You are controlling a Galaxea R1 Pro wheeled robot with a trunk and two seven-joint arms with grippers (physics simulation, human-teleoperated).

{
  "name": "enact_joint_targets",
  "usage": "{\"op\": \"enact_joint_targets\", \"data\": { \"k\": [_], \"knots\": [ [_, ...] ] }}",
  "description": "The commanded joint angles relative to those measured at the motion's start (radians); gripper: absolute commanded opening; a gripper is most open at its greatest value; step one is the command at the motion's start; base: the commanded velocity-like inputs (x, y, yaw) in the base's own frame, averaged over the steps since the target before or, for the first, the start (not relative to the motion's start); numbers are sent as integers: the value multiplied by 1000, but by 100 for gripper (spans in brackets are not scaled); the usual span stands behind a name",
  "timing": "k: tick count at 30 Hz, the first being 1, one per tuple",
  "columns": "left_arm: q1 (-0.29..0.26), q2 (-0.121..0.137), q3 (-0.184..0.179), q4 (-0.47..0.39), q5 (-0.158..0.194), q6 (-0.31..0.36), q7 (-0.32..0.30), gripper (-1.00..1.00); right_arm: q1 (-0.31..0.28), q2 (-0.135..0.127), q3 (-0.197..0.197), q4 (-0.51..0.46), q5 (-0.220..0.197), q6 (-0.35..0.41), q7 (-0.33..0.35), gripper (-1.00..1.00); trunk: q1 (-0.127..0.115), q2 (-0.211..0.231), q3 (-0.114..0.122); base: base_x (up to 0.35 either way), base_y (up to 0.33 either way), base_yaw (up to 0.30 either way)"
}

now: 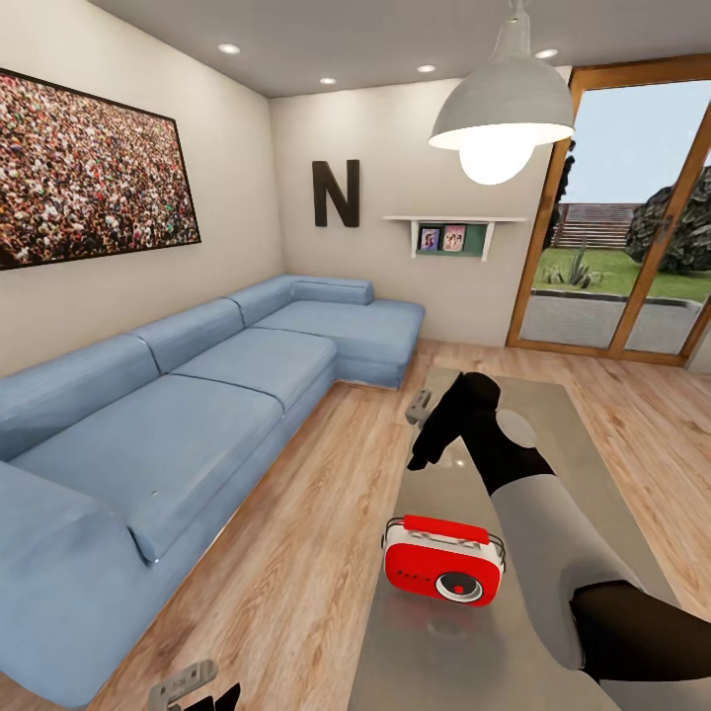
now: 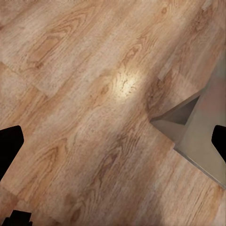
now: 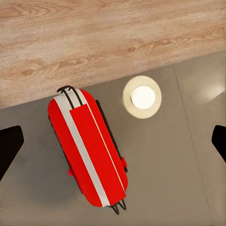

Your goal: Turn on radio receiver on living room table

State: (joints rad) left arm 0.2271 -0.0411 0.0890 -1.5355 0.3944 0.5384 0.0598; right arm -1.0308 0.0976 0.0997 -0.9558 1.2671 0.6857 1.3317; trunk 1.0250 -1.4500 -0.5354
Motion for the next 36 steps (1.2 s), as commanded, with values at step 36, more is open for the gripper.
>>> {"op": "enact_joint_targets", "data": {
  "k": [36],
  "knots": [
    [0, 1, 0, -8, 1, 0, -2, 100, 0, -4, 0, 91, 2, 6, -14, 100, 0, 0, 0, 0, 0, 0]
  ]
}}
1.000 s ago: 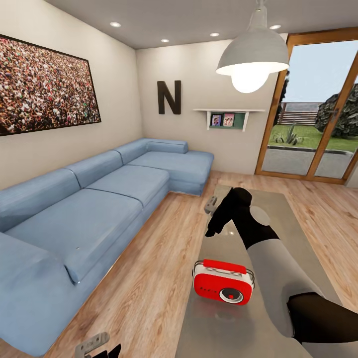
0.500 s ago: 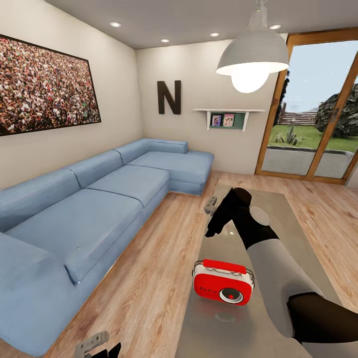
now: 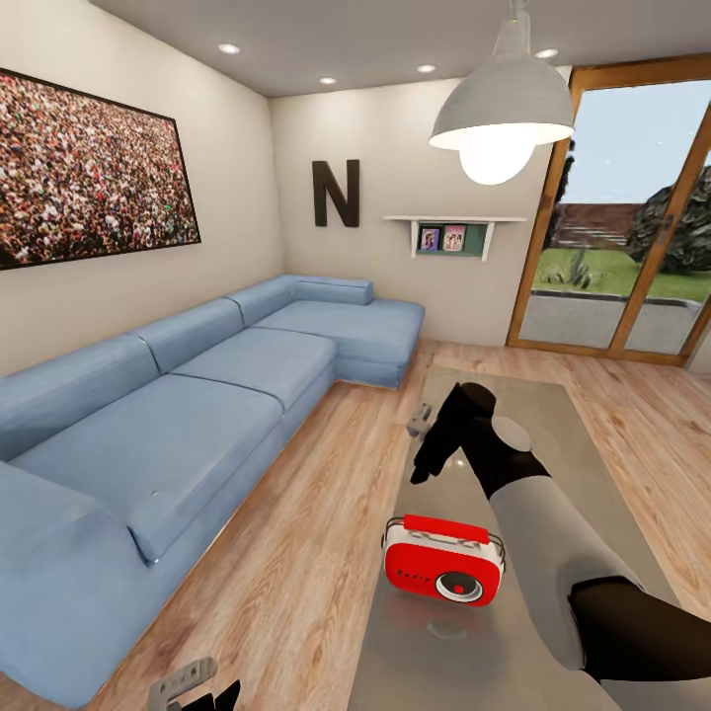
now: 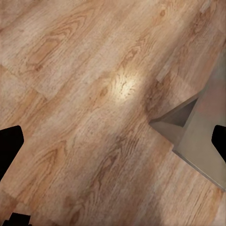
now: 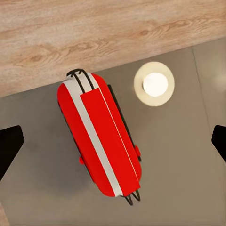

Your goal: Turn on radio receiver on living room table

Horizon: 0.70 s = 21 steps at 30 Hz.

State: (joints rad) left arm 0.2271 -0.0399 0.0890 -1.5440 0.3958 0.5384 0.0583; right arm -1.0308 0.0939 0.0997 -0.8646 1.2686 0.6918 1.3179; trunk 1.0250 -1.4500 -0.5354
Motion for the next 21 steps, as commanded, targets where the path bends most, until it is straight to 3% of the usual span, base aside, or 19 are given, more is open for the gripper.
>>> {"op": "enact_joint_targets", "data": {
  "k": [1, 16, 21],
  "knots": [
    [0, 0, 0, 0, 0, 0, 0, 100, 0, 0, 0, 2, 0, 0, 0, 100, 4, -7, -3, 0, 0, 0],
    [0, 0, 0, -1, 0, 0, 0, 100, 0, -3, 0, 3, 1, 0, 0, 100, 61, -112, -50, 0, 0, 0],
    [0, 0, 0, -1, 0, 0, 0, 100, 0, -19, -1, 3, 0, -1, 0, 100, 80, -147, -66, 0, 0, 0]
  ]
}}
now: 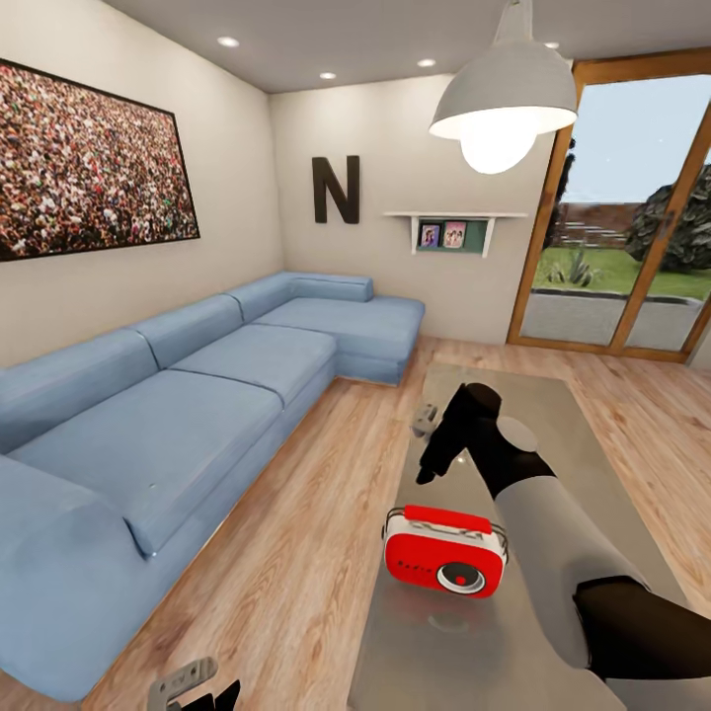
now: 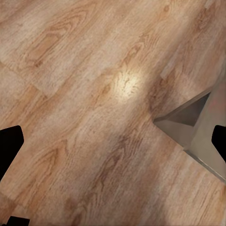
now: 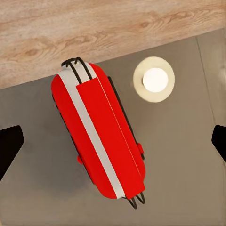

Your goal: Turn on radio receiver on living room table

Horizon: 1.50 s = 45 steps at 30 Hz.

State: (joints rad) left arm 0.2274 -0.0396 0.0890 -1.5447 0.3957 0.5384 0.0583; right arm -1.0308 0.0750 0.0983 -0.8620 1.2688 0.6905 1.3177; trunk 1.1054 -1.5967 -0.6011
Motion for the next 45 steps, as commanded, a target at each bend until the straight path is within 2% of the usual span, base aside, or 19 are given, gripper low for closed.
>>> {"op": "enact_joint_targets", "data": {
  "k": [1, 8, 41, 45],
  "knots": [
    [0, 1, 0, 0, 0, 0, 0, 100, 0, -7, 0, 0, -1, 0, 0, 100, 4, -7, -3, 0, 0, 0],
    [0, 1, 0, -1, 0, 0, 0, 100, 0, -18, -2, 0, 0, 1, 0, 100, 31, -56, -25, 0, 0, 0],
    [0, 9, 2, -5, 0, 0, 0, 100, 0, -20, -4, 0, 0, 1, 0, 100, 157, -287, -129, 0, 0, 0],
    [0, 9, 2, -5, 0, 0, 0, 100, 0, -44, -14, 0, -1, 0, 0, 100, 173, -315, -141, 0, 0, 0]
  ]
}}
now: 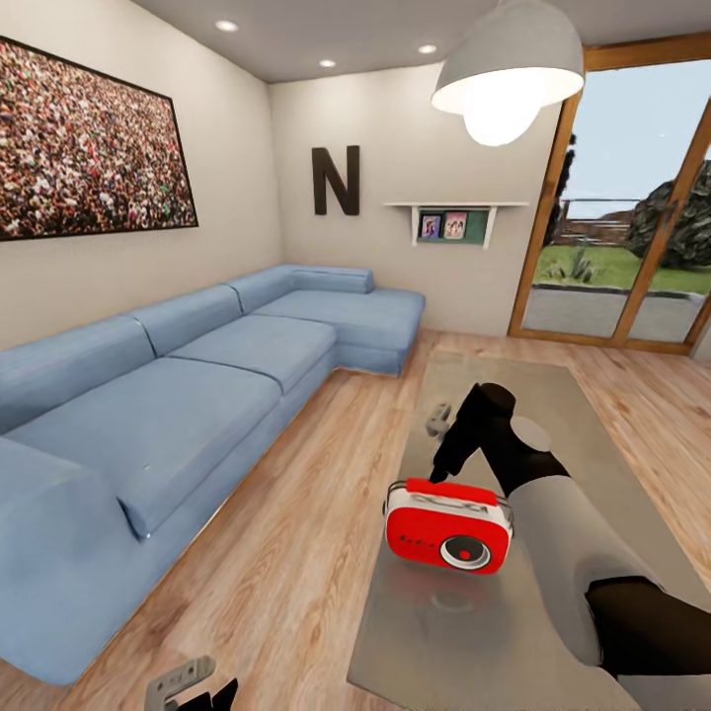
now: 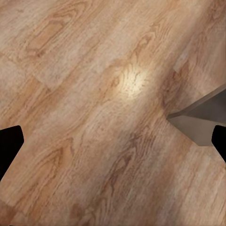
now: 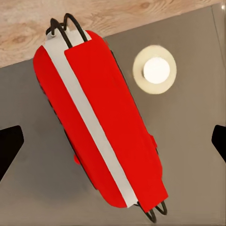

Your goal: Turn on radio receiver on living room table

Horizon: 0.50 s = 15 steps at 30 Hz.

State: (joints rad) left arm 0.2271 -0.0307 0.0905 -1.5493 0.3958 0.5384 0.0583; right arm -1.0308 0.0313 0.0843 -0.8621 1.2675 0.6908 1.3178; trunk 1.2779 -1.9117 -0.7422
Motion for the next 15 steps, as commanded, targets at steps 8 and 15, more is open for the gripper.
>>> {"op": "enact_joint_targets", "data": {
  "k": [8, 15],
  "knots": [
    [0, 0, 0, 0, 1, 0, 0, 100, 0, -33, -3, 0, -2, -2, 0, 100, 31, -56, -25, 0, 0, 0],
    [0, 0, 0, 0, 1, 0, 0, 100, 0, -56, -3, 0, -4, 0, 1, 100, 54, -98, -44, 0, 0, 0]
  ]
}}
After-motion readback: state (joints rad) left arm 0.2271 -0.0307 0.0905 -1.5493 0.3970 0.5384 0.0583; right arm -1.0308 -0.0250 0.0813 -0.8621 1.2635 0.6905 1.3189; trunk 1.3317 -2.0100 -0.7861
